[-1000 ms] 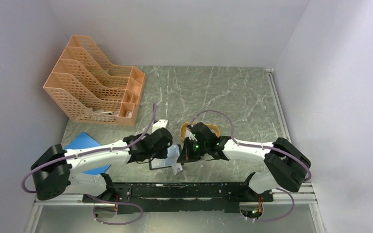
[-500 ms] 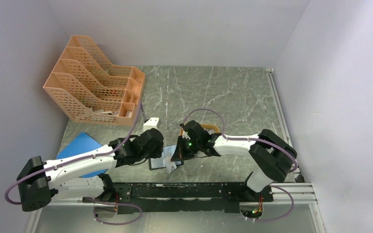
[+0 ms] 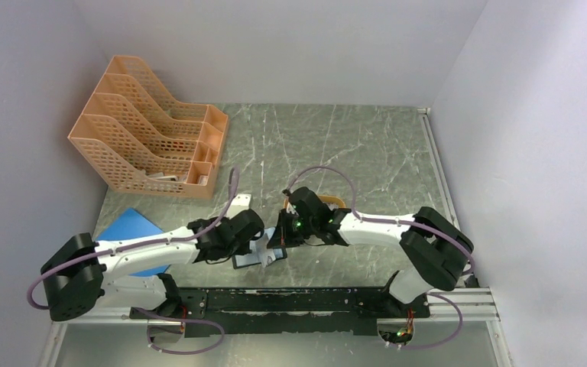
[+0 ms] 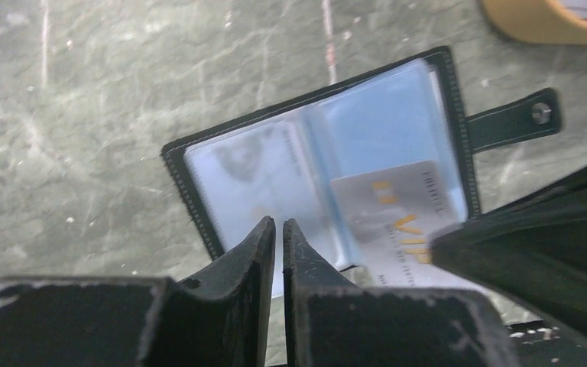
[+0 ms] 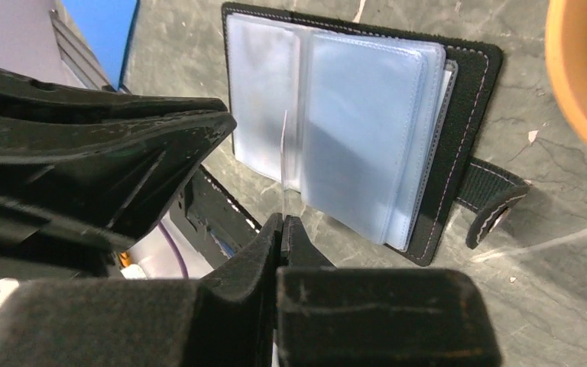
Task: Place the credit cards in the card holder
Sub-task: Turn over the card slot in the card holder, then insert the credit card into the card holder.
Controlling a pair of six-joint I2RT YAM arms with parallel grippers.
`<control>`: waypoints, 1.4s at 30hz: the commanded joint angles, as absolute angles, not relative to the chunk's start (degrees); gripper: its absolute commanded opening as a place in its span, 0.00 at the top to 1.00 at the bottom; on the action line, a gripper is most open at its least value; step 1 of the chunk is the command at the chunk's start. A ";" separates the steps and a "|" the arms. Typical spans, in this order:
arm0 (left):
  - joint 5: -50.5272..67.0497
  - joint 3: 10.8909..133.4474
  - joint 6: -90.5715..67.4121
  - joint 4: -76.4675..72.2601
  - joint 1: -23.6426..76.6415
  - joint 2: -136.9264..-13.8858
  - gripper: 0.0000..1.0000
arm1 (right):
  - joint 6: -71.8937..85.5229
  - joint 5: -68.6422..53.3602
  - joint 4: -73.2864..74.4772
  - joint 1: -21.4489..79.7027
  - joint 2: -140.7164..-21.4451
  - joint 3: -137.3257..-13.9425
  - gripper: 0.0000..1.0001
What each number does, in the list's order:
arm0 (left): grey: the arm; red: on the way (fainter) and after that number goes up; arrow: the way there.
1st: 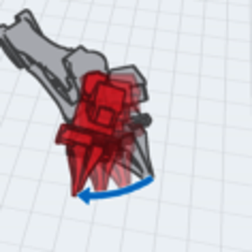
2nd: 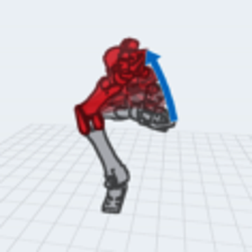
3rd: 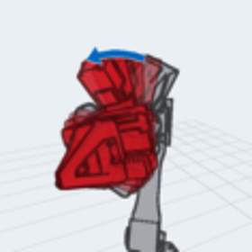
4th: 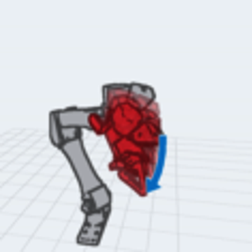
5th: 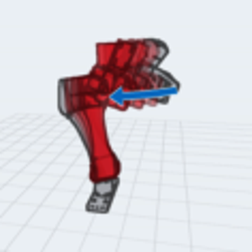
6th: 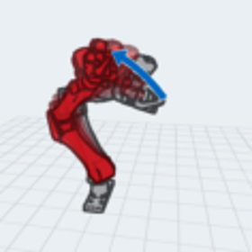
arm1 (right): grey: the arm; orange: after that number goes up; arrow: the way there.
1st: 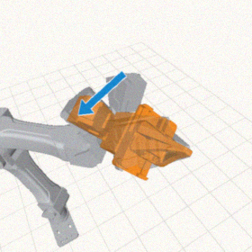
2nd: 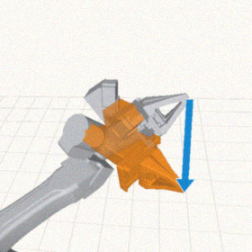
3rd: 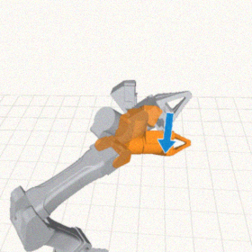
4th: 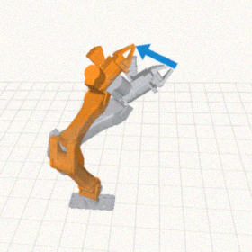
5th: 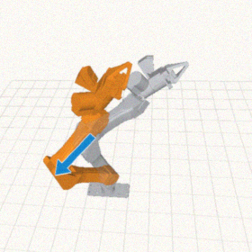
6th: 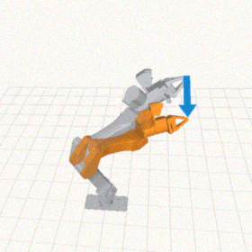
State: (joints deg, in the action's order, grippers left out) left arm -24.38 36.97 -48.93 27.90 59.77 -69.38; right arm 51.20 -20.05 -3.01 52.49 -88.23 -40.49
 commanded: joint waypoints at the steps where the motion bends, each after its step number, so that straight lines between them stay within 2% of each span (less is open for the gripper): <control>1: -28.45 34.51 -53.08 30.66 59.30 -65.55 0.86 | 51.18 -16.66 -4.96 52.12 -86.34 -39.65 1.00; 6: -26.47 30.60 -55.59 31.00 57.06 -59.73 0.86 | 49.00 -16.66 -6.68 52.09 -88.86 -41.33 1.00; 16: -19.44 24.60 -56.57 28.69 51.07 -57.74 0.87 | 47.11 -17.81 -10.60 51.34 -92.15 -41.32 1.00; 26: -17.03 22.96 -56.22 26.52 50.10 -58.91 0.87 | 49.95 -17.28 -15.77 51.32 -91.53 -37.91 1.00; 42: -15.93 22.56 -55.77 25.05 50.08 -59.92 0.88 | 50.74 -18.32 -15.60 51.32 -95.97 -39.34 1.00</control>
